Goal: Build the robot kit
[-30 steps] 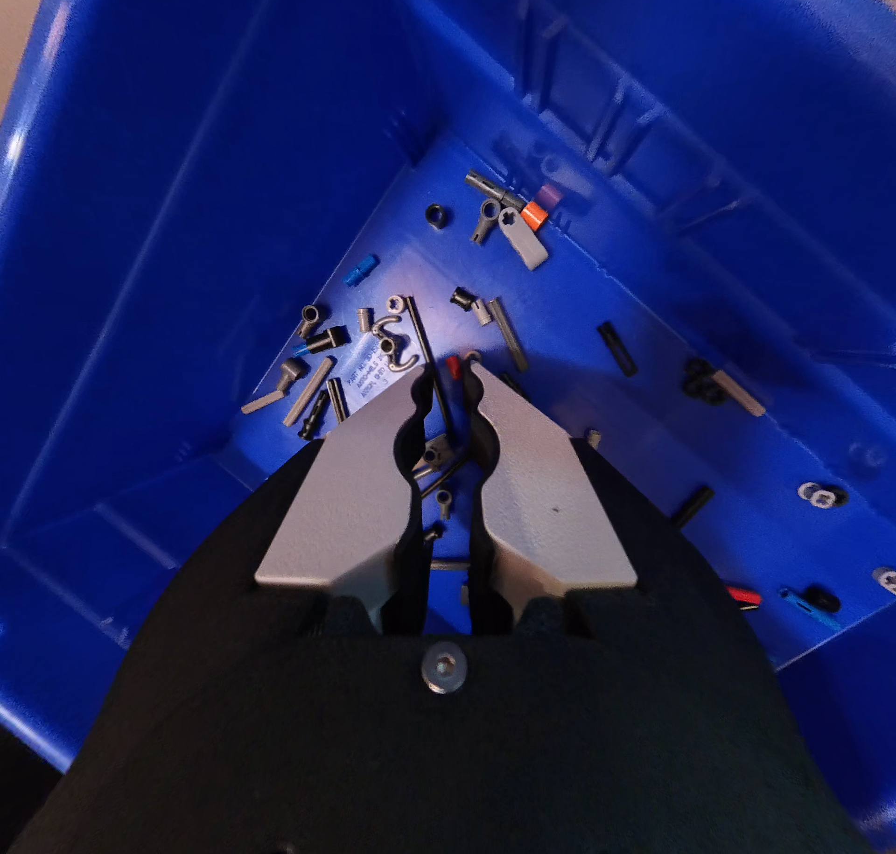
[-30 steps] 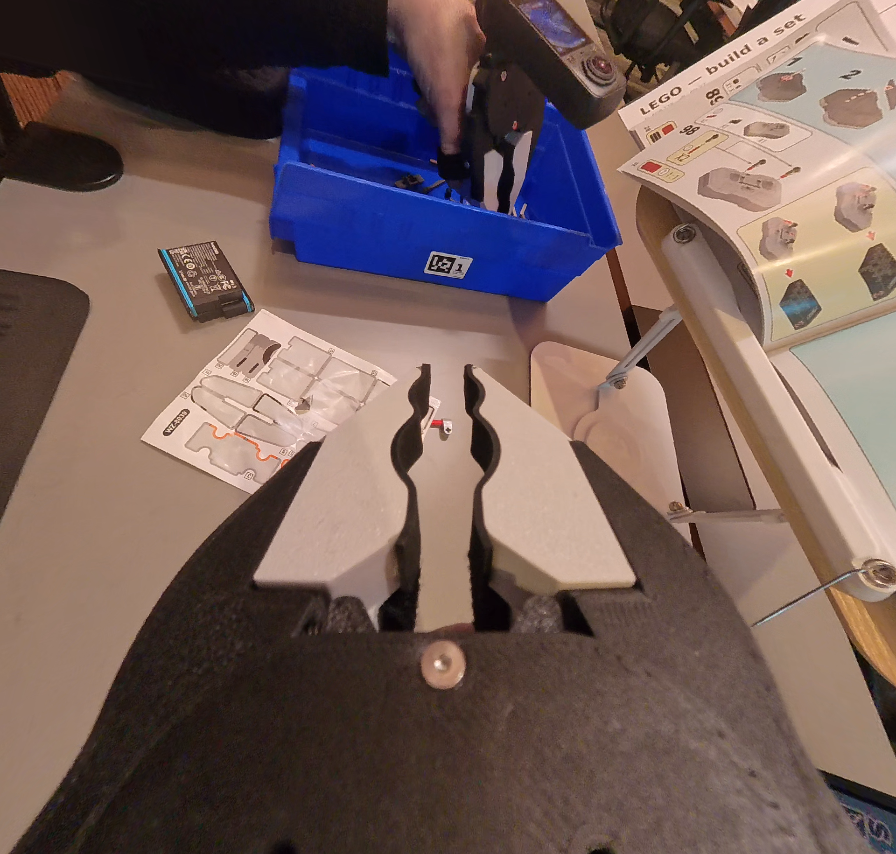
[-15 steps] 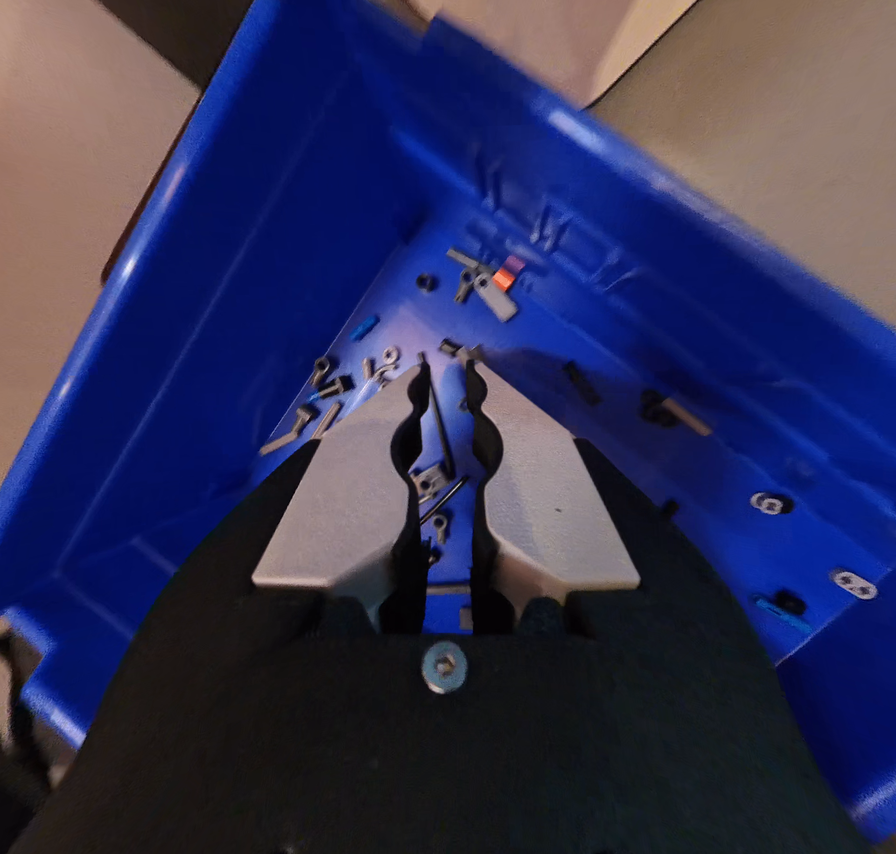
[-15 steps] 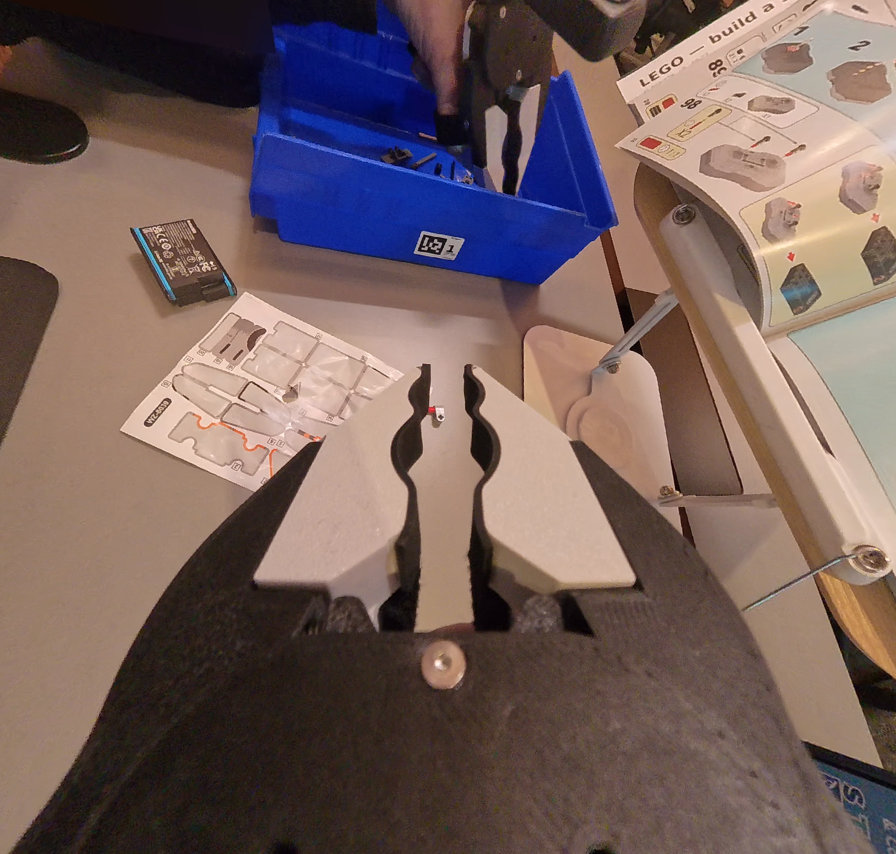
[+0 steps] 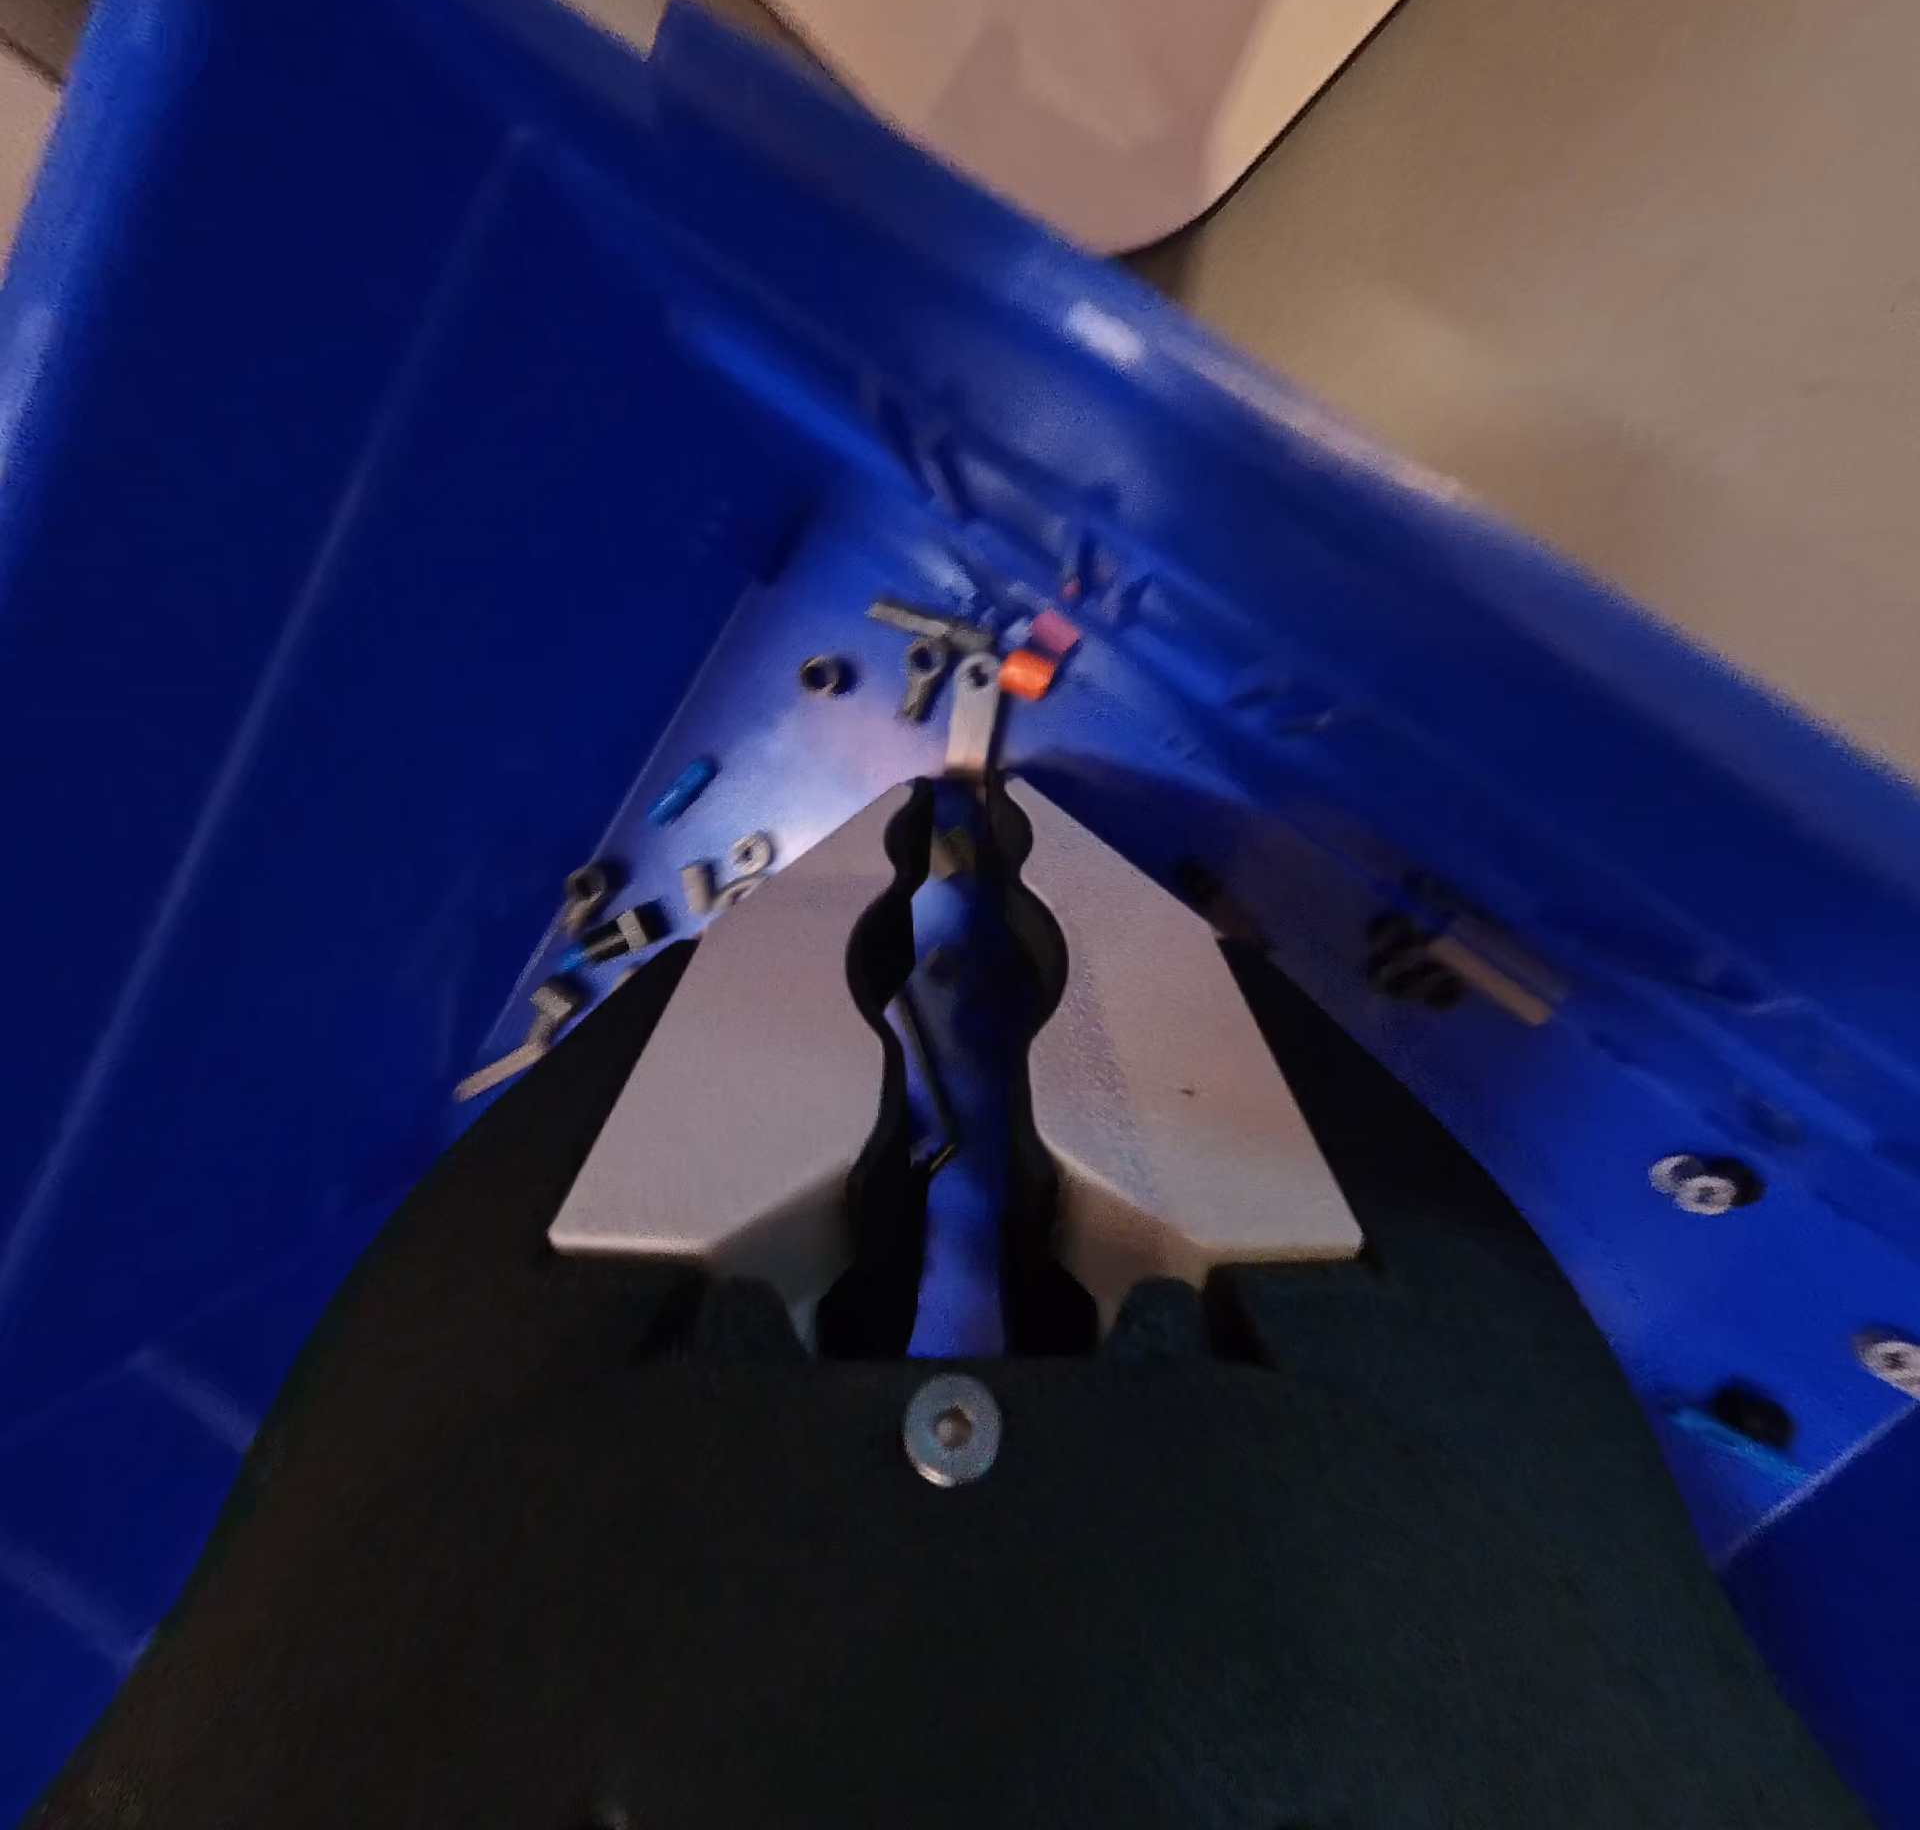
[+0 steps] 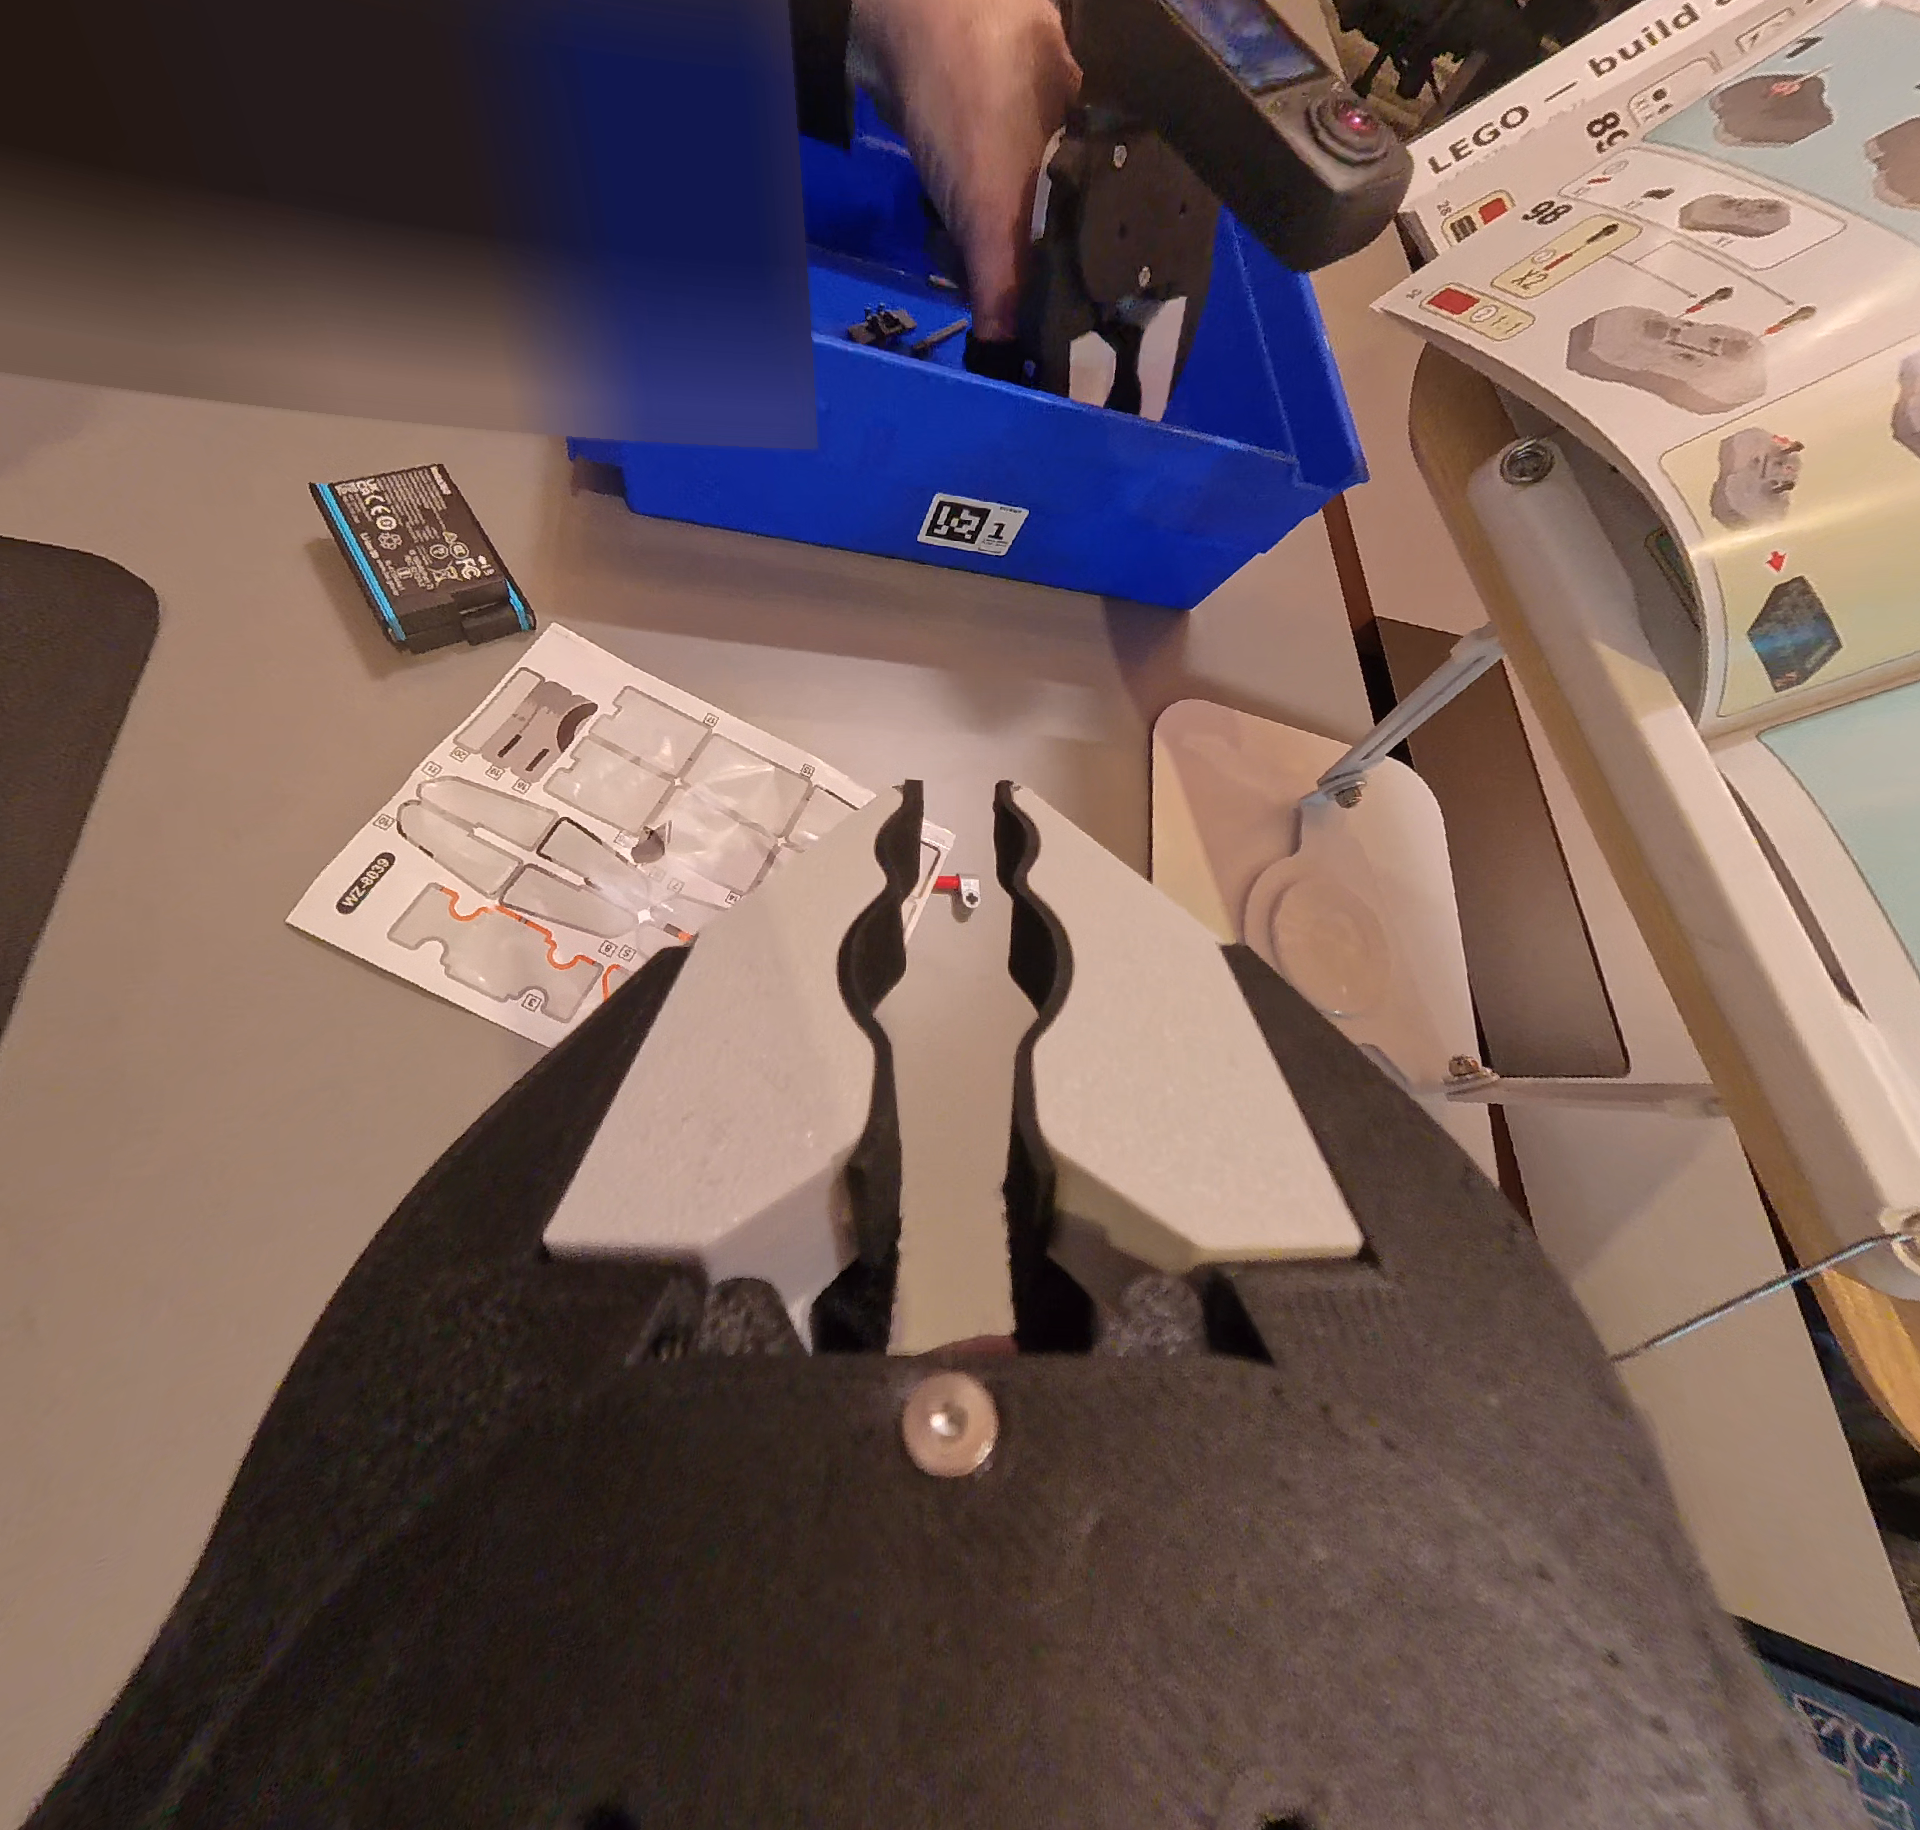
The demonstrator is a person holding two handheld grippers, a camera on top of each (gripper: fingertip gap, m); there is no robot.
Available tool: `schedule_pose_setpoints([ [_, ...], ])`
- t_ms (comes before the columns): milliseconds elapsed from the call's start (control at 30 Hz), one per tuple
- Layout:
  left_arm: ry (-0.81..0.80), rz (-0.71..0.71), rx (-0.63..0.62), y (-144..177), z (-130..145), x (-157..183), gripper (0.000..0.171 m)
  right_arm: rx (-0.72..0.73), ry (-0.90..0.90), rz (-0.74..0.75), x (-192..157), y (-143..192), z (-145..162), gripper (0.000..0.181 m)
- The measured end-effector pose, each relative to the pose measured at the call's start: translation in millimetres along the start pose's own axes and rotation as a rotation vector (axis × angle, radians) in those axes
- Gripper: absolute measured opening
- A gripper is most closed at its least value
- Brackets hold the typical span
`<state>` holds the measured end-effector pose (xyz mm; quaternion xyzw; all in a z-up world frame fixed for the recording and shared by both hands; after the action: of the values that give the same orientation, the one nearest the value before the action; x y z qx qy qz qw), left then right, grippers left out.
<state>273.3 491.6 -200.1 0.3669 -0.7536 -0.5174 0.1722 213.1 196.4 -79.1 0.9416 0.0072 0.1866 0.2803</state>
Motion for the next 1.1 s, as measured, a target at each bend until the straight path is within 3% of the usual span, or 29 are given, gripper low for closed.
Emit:
schedule_pose_setpoints([
  [133,-0.039,-0.035,-0.092,22.8,15.9,-0.9,0.013,0.007,0.001,0.005,1.1,3.0,-1.9,0.012],
  [267,-0.090,0.130,-0.185,59.2,38.6,37.5,0.018,0.025,0.007,-0.011,-0.5,6.3,-3.9,0.012],
  [433,-0.096,0.163,-0.211,81.2,56.3,76.6,0.022,0.076,-0.029,-0.072,-1.7,9.7,-0.7,0.011],
  [800,-0.065,0.156,-0.241,66.2,87.9,109.2,0.029,0.126,-0.030,-0.091,-2.3,20.7,-5.5,0.010],
  [1100,-0.022,0.127,-0.199,58.8,87.0,108.6,0.017,0.129,-0.039,-0.096,-0.8,20.7,-4.0,0.010],
])
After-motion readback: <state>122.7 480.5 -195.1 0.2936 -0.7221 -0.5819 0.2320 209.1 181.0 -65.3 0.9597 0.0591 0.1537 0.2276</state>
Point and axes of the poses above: each gripper's, where its closed fingertips meet, y back along the fingers, z out of its underside, x = y × z across the jaws, the point moved 6 cm from there along y, back along the fingers, and after that the axes turned 2 degrees about z, right-handed, at the moved point
